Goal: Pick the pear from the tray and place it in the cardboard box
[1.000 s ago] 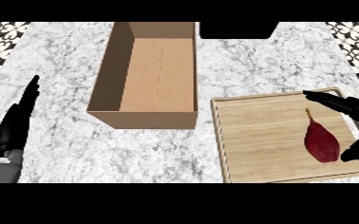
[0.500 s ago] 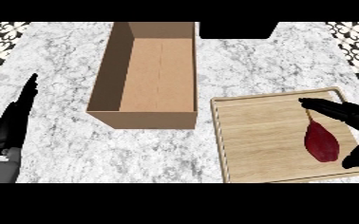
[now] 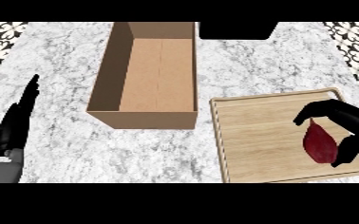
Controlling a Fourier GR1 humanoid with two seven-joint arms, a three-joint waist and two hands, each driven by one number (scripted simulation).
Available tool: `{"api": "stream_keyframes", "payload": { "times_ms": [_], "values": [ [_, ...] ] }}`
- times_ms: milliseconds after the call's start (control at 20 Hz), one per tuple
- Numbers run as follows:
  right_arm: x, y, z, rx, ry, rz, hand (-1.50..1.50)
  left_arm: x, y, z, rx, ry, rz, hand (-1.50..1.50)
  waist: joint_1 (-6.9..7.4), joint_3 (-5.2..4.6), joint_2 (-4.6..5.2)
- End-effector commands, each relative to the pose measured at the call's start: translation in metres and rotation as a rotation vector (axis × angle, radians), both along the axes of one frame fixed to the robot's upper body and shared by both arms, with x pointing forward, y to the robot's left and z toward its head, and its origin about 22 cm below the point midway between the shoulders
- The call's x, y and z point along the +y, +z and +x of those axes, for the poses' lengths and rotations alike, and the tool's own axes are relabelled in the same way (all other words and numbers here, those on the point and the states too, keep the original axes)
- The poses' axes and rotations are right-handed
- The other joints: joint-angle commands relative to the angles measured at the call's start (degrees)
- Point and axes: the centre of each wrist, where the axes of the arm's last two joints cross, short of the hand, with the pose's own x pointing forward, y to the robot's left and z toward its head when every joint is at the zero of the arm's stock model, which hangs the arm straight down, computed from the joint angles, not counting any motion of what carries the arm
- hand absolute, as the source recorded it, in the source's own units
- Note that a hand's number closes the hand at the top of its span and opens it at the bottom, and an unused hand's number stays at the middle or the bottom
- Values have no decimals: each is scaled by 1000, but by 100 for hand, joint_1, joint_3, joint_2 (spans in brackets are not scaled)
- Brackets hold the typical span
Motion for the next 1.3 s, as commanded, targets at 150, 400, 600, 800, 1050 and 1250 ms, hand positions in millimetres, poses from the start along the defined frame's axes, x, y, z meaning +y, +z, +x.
{"api": "stream_keyframes", "payload": {
  "times_ms": [150, 400, 600, 800, 1050, 1250],
  "values": [
    [14, -19, -8, -138, -73, 74, 150, 3, 0, -9, 18, 4, -16, 0, 1, 56, 11],
    [3, 14, 10, -282, -175, 130, 150, -2, 2, 2, 10, 2, 8, 0, -30, 54, 13],
    [70, 63, 88, -382, -45, -82, 150, -12, 6, 8, -9, -80, -7, 0, 460, 61, 121],
    [115, 101, 126, -485, -16, -186, 150, -19, 23, 31, -36, -101, -1, 0, 638, 64, 213],
    [122, 143, 152, -574, 1, -6, 150, -13, 10, 19, -29, -91, 0, 0, 529, 66, 169],
    [138, 155, 161, -661, 127, 118, 150, -16, 7, 21, -19, -61, 4, 0, 392, 65, 144]
  ]
}}
